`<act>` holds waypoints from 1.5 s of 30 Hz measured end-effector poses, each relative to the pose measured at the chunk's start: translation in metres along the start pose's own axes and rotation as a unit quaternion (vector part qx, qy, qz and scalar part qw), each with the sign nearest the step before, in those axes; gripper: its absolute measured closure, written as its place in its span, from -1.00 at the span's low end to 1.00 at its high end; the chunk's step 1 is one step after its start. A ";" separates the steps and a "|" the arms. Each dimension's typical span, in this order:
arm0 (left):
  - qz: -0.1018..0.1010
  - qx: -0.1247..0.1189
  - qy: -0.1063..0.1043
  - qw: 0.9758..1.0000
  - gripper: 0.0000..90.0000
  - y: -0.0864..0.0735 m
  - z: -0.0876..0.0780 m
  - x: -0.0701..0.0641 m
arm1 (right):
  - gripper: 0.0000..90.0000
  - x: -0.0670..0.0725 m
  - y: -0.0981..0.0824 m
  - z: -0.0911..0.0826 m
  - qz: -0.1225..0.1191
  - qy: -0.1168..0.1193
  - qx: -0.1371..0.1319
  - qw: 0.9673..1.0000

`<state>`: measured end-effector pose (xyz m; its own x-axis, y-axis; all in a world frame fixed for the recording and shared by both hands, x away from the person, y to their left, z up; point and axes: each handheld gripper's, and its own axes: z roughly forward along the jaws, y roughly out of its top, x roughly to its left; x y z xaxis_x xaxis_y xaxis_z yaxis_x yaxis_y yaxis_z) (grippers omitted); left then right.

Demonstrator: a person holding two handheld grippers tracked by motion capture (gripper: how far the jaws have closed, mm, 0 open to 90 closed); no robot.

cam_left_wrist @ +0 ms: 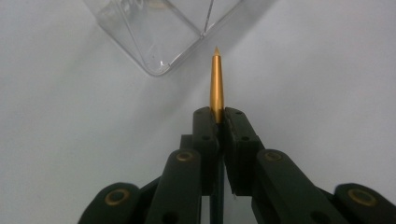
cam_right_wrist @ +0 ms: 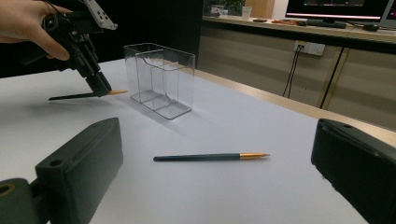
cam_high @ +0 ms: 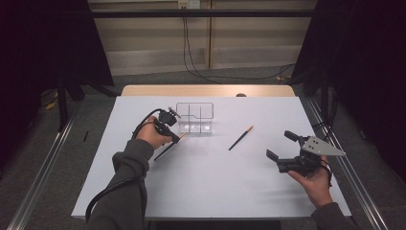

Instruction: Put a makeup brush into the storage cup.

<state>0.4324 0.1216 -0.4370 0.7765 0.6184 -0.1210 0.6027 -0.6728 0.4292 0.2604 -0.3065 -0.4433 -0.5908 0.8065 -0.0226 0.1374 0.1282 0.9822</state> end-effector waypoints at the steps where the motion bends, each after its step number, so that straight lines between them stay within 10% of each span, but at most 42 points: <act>1: -0.007 -0.009 -0.001 1.000 0.87 0.000 -0.001 0.000 | -0.97 0.000 0.000 0.000 0.000 0.000 0.000 1.000; 14: -0.033 -0.093 -0.021 0.995 0.87 -0.003 -0.016 -0.004 | -0.97 0.001 0.000 0.001 0.000 0.002 -0.002 1.000; 15: -0.009 -0.082 -0.022 0.996 0.87 -0.003 -0.019 0.000 | -0.97 0.000 0.000 0.001 -0.001 0.003 -0.002 1.000; 20: -0.036 -0.123 -0.031 0.991 0.87 -0.006 -0.021 -0.004 | -0.97 0.001 0.000 0.001 -0.001 0.003 -0.002 1.000; 29: -0.022 -0.151 -0.038 0.988 0.87 -0.008 -0.029 -0.007 | -0.97 0.001 0.000 0.002 0.001 0.002 0.000 1.000; 45: -0.028 -0.244 -0.037 0.969 0.87 -0.004 -0.043 -0.012 | -0.97 0.001 0.000 0.002 -0.002 0.002 0.002 1.000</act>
<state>0.4132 0.1340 -0.3990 0.7668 0.6057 -0.2125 0.4997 -0.3556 0.7898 0.2612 -0.3049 -0.4441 -0.5949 0.8034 -0.0265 0.1375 0.1342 0.9814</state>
